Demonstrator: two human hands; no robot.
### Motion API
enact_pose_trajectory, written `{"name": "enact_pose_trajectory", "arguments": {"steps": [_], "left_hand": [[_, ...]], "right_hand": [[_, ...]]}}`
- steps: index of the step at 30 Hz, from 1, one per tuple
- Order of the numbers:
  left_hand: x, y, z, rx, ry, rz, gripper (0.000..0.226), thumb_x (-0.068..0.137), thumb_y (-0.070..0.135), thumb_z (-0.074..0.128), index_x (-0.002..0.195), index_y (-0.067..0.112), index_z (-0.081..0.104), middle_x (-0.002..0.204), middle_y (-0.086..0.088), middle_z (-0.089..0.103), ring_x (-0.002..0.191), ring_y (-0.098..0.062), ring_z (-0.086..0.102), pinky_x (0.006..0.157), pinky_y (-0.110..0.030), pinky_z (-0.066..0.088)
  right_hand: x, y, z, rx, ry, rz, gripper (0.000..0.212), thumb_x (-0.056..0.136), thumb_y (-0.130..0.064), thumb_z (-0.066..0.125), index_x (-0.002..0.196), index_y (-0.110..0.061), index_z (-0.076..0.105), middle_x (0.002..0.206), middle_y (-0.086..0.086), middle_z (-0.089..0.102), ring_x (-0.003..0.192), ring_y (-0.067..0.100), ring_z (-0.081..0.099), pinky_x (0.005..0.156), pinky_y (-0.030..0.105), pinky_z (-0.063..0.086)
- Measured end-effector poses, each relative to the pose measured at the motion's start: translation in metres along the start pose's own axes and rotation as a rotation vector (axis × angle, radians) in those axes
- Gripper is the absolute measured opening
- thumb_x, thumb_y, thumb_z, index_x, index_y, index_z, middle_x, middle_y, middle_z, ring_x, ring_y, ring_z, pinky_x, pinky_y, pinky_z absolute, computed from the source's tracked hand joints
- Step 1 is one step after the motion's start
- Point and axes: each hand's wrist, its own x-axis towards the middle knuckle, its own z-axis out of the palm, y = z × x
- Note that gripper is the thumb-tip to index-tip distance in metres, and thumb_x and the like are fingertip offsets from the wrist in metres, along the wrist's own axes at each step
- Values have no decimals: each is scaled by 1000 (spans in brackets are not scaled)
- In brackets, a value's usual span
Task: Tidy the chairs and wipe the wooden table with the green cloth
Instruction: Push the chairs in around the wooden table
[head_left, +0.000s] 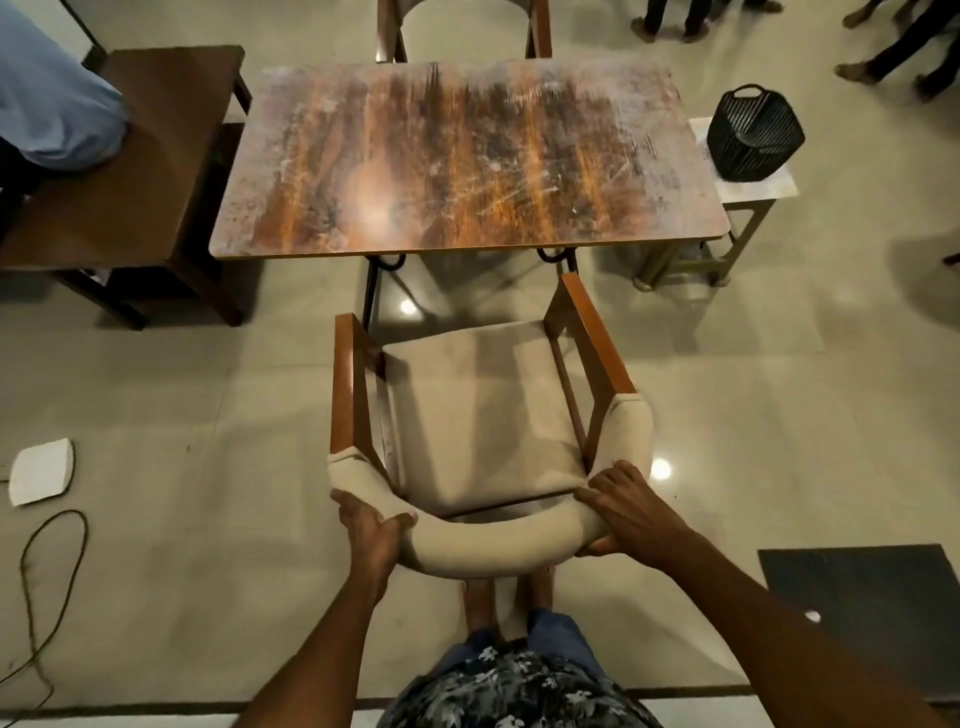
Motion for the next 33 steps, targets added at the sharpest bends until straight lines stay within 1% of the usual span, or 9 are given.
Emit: {"name": "enact_pose_trajectory", "arguments": {"steps": [6, 9, 11, 14, 16, 19, 24, 29, 33], "left_hand": [[31, 19, -15, 91, -155, 34, 130, 91, 12, 82, 165, 21, -26, 176, -14, 5, 157, -44, 24, 121, -61, 37], [37, 31, -19, 107, -185, 44, 133, 89, 17, 85, 165, 22, -25, 176, -14, 7, 156, -44, 27, 120, -62, 39], [34, 37, -20, 213, -170, 92, 134, 89, 30, 85, 165, 21, -24, 177, -14, -2, 160, -43, 16, 125, -63, 31], [13, 37, -17, 588, -119, 363, 133, 86, 67, 74, 164, 31, -27, 175, -6, -26, 163, -32, -16, 124, -72, 7], [-8, 36, -8, 739, -160, 557, 131, 80, 84, 64, 163, 39, -27, 172, 2, -32, 160, -24, -25, 122, -72, 0], [-27, 25, 9, 936, -247, 758, 126, 79, 94, 51, 164, 40, -24, 172, 7, -33, 160, -18, -29, 119, -72, -10], [-35, 17, 16, 1167, -308, 825, 131, 79, 90, 58, 166, 34, -22, 171, -1, -34, 160, -26, -27, 120, -79, -7], [-48, 8, 34, 1220, -210, 700, 131, 83, 74, 71, 167, 25, -18, 172, -15, -30, 161, -37, -23, 116, -77, -10], [-38, 16, 39, 1278, -216, 631, 128, 89, 49, 80, 167, 25, -19, 170, -16, -33, 158, -41, -30, 114, -82, -8]], "right_hand": [[-1, -17, -7, 27, -78, 75, 79, 84, -76, 68, 142, -22, 63, 139, 9, 67, 130, 32, 61, 123, 55, 32], [1, -13, -5, 1, -25, 104, 80, 77, -76, 75, 137, -23, 66, 132, 9, 71, 124, 33, 67, 115, 56, 44], [-4, -13, 3, 27, 28, 143, 91, 71, -76, 81, 142, -20, 63, 140, 14, 67, 131, 38, 63, 112, 60, 47], [-19, -17, 13, 116, 122, 231, 114, 70, -75, 82, 160, -19, 39, 167, 22, 36, 155, 43, 34, 118, 70, 33], [-26, -21, 15, 206, 150, 312, 121, 71, -72, 84, 166, -26, 26, 174, 23, 14, 161, 43, 14, 121, 70, 22], [-26, -27, 18, 285, 137, 360, 124, 65, -61, 94, 165, -29, 28, 173, 28, 11, 159, 50, 15, 117, 73, 34], [-26, -41, 22, 340, 178, 365, 119, 57, -52, 100, 155, -29, 36, 167, 36, 24, 151, 60, 28, 102, 79, 45], [-18, -58, 17, 390, 111, 415, 92, 83, -46, 87, 162, -32, 41, 175, 25, -6, 160, 52, -8, 122, 75, 18], [-13, -56, 9, 411, 113, 394, 66, 98, -30, 73, 158, -32, 46, 176, 21, -7, 160, 50, -16, 127, 71, 5]]}}
